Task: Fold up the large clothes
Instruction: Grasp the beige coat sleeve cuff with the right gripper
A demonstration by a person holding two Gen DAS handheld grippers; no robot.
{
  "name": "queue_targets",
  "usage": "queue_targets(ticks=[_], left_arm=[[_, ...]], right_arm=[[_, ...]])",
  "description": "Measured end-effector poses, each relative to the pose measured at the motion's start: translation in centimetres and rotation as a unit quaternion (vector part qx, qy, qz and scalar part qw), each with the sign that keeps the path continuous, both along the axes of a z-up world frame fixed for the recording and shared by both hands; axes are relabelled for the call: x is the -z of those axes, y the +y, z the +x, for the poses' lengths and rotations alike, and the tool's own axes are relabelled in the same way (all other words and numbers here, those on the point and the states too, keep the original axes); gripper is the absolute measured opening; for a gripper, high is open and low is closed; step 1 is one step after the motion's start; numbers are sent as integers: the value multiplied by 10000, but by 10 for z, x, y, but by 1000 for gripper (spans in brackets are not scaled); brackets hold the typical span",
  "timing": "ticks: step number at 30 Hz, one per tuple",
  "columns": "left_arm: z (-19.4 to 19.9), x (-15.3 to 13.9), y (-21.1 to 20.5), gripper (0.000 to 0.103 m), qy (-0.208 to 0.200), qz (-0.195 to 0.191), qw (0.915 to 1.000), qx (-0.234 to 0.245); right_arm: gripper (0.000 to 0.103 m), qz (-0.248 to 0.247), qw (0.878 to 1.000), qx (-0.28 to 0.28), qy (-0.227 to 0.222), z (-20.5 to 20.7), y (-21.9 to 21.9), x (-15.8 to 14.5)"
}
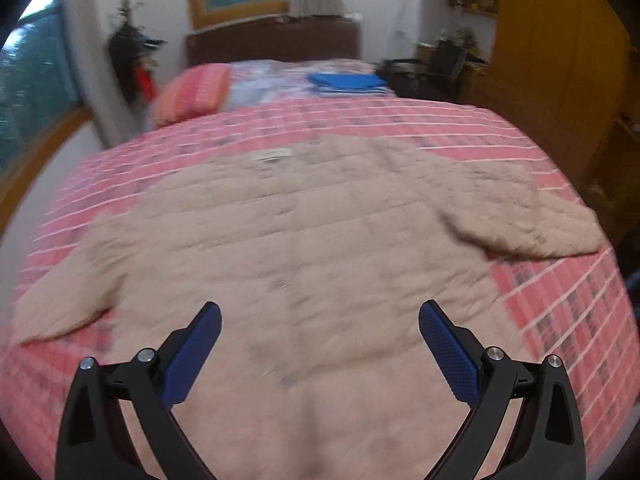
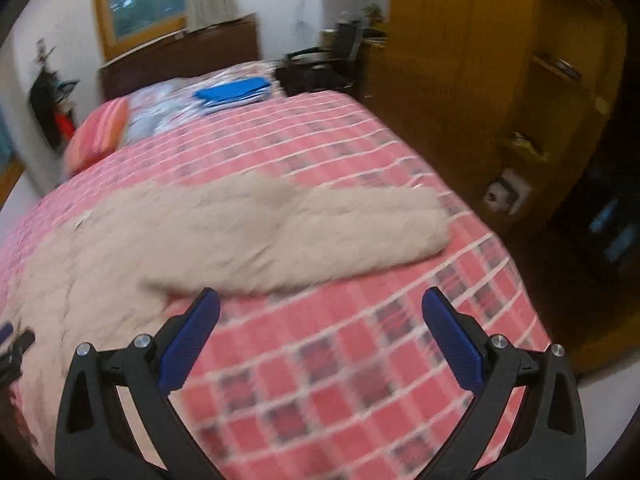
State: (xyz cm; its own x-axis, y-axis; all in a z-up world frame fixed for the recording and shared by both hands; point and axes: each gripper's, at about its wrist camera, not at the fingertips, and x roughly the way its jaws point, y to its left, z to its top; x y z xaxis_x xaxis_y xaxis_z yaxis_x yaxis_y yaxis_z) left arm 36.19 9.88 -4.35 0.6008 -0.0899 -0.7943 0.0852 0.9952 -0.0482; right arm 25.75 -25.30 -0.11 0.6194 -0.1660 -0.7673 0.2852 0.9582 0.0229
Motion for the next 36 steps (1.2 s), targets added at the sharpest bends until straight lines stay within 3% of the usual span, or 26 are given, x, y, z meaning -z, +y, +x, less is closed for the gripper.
queue_targets(ticks=[2, 5, 9, 14, 22, 24, 25, 26, 30, 32, 34, 36], left_arm=[[23, 13, -9, 99, 243, -298, 9992, 134], [57, 33, -26, 99, 612, -90, 9981, 36], [85, 43, -42, 99, 527, 64, 9986, -31], [110, 52, -51, 99, 637, -90, 9979, 109], [117, 55, -54, 97, 763, -584, 9943, 458], [120, 55, -56, 85, 768, -687, 9933, 528], [122, 55, -58, 71, 806, -764, 9923, 554], [124, 56, -59, 67, 855, -840, 9912, 557], [130, 60, -65, 66, 955, -1047, 9874, 704], [132, 62, -69, 61, 990, -1111, 9857, 786], [135, 67, -70, 59, 1076, -1222, 9833, 815], [139, 74, -68, 49, 1198, -1383, 9796, 831]], right_arm=[[100, 159, 9997, 151, 90, 20, -31, 9], [100, 744, 9957, 333, 447, 51, -81, 36], [100, 1048, 9890, 777, 698, 75, -136, 69], [100, 1103, 9838, 950, 1049, 92, -164, 100], [100, 1192, 9822, 989, 1065, 100, -176, 108], [100, 1264, 9813, 969, 1085, 103, -178, 110], [100, 1284, 9808, 978, 1094, 104, -179, 112], [100, 1312, 9802, 996, 1100, 106, -179, 113], [96, 1448, 9780, 1053, 1071, 112, -182, 119], [74, 1598, 9752, 1047, 1116, 116, -183, 123], [74, 1541, 9741, 1114, 1224, 119, -182, 128], [68, 1405, 9758, 1084, 1274, 121, -179, 131]])
